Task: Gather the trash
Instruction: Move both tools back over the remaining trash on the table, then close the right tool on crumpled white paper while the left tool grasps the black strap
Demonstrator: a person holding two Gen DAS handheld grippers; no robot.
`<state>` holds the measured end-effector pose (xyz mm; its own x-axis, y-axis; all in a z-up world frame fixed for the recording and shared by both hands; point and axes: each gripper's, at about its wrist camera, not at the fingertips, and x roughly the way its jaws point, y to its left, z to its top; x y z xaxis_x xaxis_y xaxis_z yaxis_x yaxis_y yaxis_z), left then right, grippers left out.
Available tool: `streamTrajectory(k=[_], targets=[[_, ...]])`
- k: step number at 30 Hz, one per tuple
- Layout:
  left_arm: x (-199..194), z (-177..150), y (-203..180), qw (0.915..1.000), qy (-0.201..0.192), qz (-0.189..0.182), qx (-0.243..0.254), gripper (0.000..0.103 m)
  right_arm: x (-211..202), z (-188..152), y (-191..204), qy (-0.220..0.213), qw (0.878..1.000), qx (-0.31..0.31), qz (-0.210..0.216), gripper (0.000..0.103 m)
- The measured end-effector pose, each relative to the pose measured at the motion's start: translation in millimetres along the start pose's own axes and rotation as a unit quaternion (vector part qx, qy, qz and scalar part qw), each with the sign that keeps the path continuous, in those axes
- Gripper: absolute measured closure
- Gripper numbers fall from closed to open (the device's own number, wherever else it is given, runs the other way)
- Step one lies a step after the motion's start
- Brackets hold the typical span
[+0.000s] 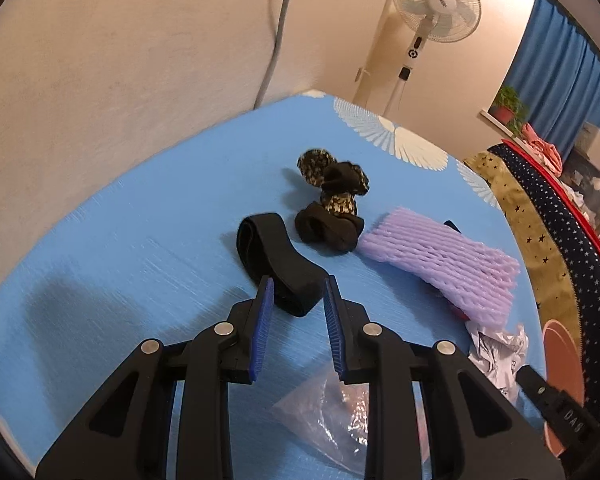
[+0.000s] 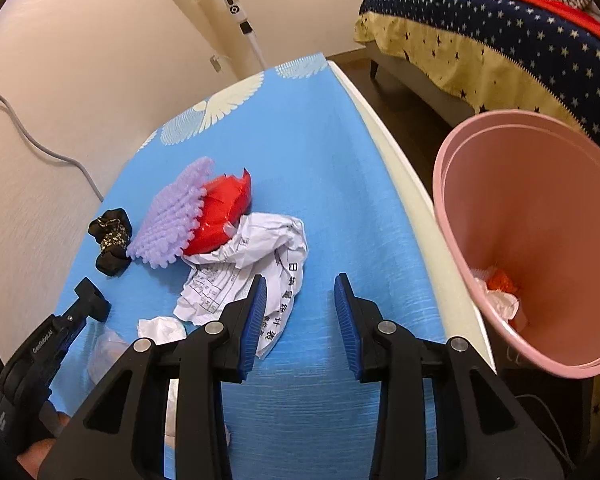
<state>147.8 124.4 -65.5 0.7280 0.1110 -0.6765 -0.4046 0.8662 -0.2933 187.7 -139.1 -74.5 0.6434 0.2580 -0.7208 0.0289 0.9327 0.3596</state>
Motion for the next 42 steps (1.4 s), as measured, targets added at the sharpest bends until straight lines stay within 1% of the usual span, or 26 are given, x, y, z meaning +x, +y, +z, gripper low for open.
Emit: streamTrajectory(k=[1, 3, 4, 7, 10, 14, 21, 26, 28, 29, 30, 32, 35, 39, 40, 42], targets=[[2, 0, 0, 1.0000, 0.003, 0.000, -0.001, 0.078, 2, -1, 0, 0.003, 1.000, -0.001, 0.002, 0.081], [2, 1, 0, 1.0000, 0.001, -0.001, -0.004, 0.078, 4, -2, 2, 0.007, 1.000, -0.006, 0.004, 0.086], [3, 1, -1, 1.0000, 0.003, -0.002, -0.004, 0.078, 5, -3, 3, 0.009, 1.000, -0.009, 0.004, 0.092], [6, 1, -3, 0.9999, 0.008, -0.007, -0.004, 0.078, 7, -5, 5, 0.013, 1.000, -0.017, 0.004, 0.101], [10, 2, -3, 0.9998, 0.014, -0.008, -0.007, 0.077, 5, -6, 6, 0.009, 1.000, -0.025, 0.004, 0.102], [13, 3, -3, 0.9997, 0.021, -0.009, -0.009, 0.076, -3, -4, 6, -0.006, 0.999, -0.033, 0.000, 0.102], [15, 3, -4, 0.9996, 0.024, -0.011, -0.010, 0.076, -13, 0, -2, -0.021, 0.999, -0.029, -0.006, 0.103], [13, 4, -7, 0.9997, 0.019, -0.011, -0.007, 0.064, -17, -1, -7, -0.022, 0.999, -0.026, -0.008, 0.102], [14, 4, -8, 0.9998, 0.018, -0.001, -0.006, 0.055, -19, -1, -8, -0.024, 0.999, -0.027, -0.007, 0.102], [14, 5, -9, 0.9998, 0.016, 0.008, -0.005, 0.049, -21, -1, -9, -0.025, 0.999, -0.027, -0.006, 0.102], [15, 7, -9, 0.9997, 0.015, 0.018, -0.004, 0.046, -22, -1, -10, -0.025, 0.999, -0.026, -0.006, 0.102], [18, 9, -10, 0.9994, 0.018, 0.028, -0.003, 0.046, -22, -1, -10, -0.025, 0.999, -0.027, -0.005, 0.103], [24, 9, -11, 0.9990, 0.030, 0.035, 0.002, 0.047, -22, -1, -11, -0.025, 0.999, -0.027, -0.005, 0.102], [28, 11, -12, 0.9985, 0.037, 0.041, 0.004, 0.047, -21, -2, -10, -0.024, 0.999, -0.029, -0.006, 0.102], [29, 11, -11, 0.9984, 0.038, 0.043, 0.002, 0.049, -20, -2, -10, -0.024, 0.999, -0.030, -0.006, 0.102], [29, 12, -10, 0.9983, 0.036, 0.045, 0.002, 0.061, -19, -2, -8, -0.023, 0.999, -0.033, -0.006, 0.102]])
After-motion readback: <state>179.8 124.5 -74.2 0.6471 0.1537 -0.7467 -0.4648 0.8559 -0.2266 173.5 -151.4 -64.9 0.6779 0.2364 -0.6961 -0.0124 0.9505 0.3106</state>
